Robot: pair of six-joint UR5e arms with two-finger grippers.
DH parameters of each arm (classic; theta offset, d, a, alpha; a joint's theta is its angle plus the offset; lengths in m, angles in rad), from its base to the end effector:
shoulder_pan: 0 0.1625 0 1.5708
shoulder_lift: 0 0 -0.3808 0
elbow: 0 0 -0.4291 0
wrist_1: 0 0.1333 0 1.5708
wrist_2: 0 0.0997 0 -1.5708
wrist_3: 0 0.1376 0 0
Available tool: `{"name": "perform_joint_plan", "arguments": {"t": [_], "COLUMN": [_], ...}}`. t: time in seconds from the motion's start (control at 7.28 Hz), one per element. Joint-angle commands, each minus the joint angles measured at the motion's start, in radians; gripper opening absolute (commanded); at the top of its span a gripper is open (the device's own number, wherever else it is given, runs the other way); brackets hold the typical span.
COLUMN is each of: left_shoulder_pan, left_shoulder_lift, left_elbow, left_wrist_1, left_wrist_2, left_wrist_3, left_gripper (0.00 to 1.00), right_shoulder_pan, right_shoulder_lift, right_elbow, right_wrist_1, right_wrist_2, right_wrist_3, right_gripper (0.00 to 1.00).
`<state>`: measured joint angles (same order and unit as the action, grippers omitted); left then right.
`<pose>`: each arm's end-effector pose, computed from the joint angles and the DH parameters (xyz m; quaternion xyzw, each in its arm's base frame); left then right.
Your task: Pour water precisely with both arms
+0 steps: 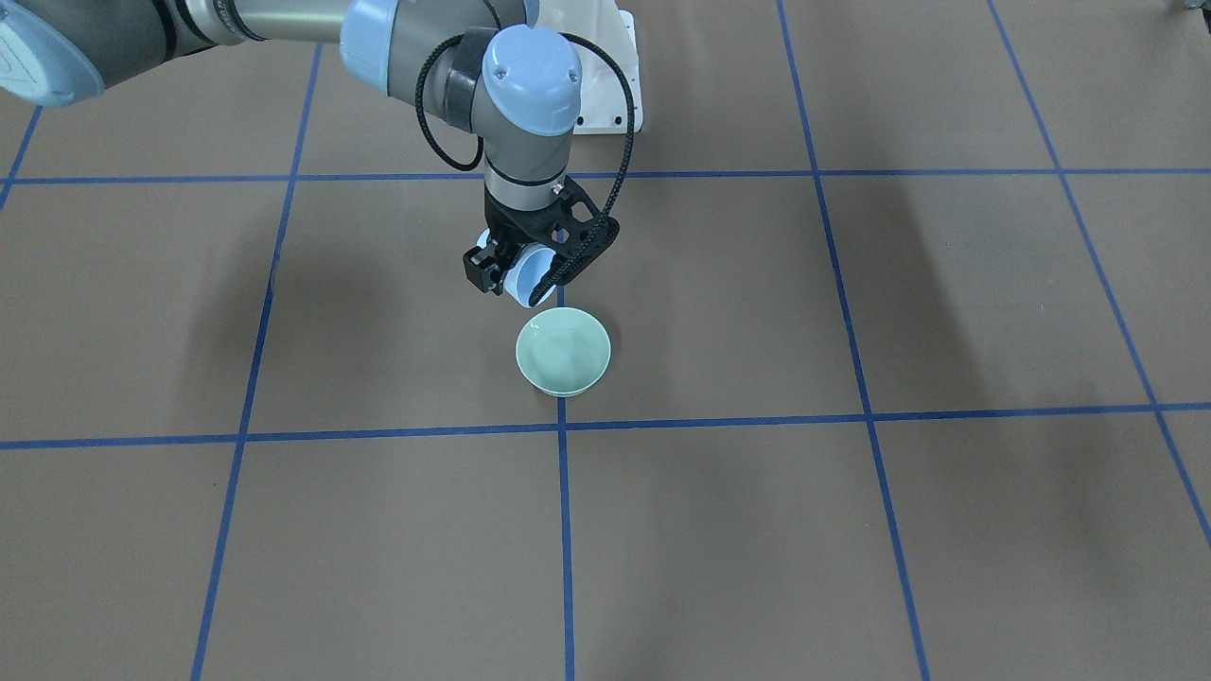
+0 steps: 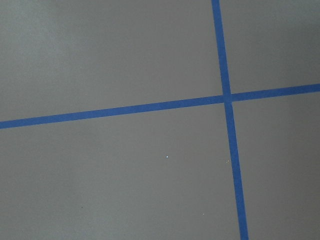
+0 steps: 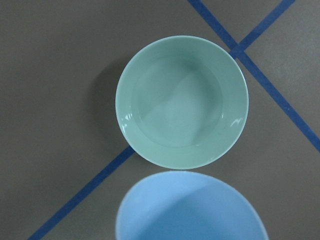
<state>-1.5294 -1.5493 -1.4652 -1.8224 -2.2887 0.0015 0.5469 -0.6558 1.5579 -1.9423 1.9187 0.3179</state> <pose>-0.0208 -0.5306 0.6881 0.0512 0.3517 0.0419 0.9338 -0.5694 -0.4478 0.1191 0.0984 -0.2914 -0.3712 0.8762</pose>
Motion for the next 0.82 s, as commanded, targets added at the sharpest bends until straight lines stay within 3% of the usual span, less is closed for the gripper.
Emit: {"name": "perform_joint_plan", "arguments": {"t": [0.0,0.41,0.69], "left_shoulder_pan": [0.0,0.0,0.0], "left_shoulder_lift": [0.0,0.0,0.0], "left_elbow": [-0.001,-0.001,-0.001], "left_wrist_1": [0.0,-0.002,-0.002], "left_wrist_2": [0.001,0.0,0.0], "left_wrist_3": [0.0,0.0,0.0], "left_gripper": [1.0,1.0,1.0], "right_shoulder_pan": [0.002,0.008,0.021], "right_shoulder_lift": [0.114,0.175,0.27], "right_elbow": [-0.12,-0.194,-0.292], "right_wrist_1": [-0.097,-0.197,-0.268], "right_wrist_2": [0.013,0.017,0.033], "right_wrist_3": [-0.002,-0.02,-0.025], "right_gripper": [0.0,0.0,0.0]}}
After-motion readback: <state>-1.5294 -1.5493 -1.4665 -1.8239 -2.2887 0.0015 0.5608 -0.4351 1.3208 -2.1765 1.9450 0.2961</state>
